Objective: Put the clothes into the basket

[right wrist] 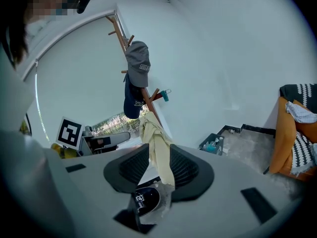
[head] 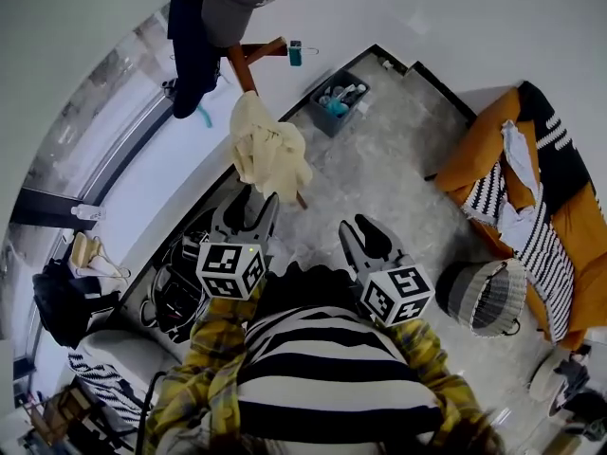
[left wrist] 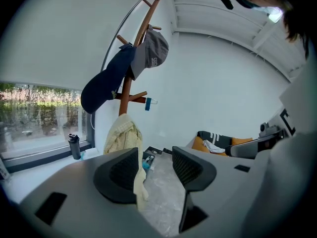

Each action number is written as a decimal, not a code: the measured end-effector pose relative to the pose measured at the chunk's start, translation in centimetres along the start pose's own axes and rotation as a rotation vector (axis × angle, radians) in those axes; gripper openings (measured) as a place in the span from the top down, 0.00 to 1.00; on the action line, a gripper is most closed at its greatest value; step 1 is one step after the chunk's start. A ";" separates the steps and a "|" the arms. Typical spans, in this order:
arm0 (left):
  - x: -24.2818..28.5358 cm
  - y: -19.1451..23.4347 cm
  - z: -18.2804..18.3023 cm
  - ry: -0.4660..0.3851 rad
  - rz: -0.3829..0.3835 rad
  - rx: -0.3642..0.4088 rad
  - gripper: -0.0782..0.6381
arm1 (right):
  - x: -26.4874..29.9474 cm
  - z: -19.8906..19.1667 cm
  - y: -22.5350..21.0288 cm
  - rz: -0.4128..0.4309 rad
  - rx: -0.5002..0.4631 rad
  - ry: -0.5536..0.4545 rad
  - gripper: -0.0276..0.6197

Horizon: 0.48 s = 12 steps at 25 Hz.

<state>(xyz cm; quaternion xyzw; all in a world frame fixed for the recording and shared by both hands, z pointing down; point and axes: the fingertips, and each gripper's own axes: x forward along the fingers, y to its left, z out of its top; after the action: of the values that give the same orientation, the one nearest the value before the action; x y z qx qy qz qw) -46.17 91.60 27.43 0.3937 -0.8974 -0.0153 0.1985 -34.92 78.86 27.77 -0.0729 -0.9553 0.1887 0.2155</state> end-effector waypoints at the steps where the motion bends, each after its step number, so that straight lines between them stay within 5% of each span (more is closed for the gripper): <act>1: 0.3 0.5 0.3 -0.002 0.004 0.003 0.60 | 0.5 0.2 0.1 0.003 0.000 0.002 0.76; 12: 5.2 5.5 1.8 0.019 0.026 0.063 0.58 | 5.0 1.0 -0.4 -0.013 -0.022 0.062 0.76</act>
<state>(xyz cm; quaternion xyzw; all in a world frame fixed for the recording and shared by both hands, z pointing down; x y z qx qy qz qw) -53.88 91.49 28.61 0.3881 -0.9006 0.0193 0.1949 -39.88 79.23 29.02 -0.0750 -0.9506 0.1745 0.2455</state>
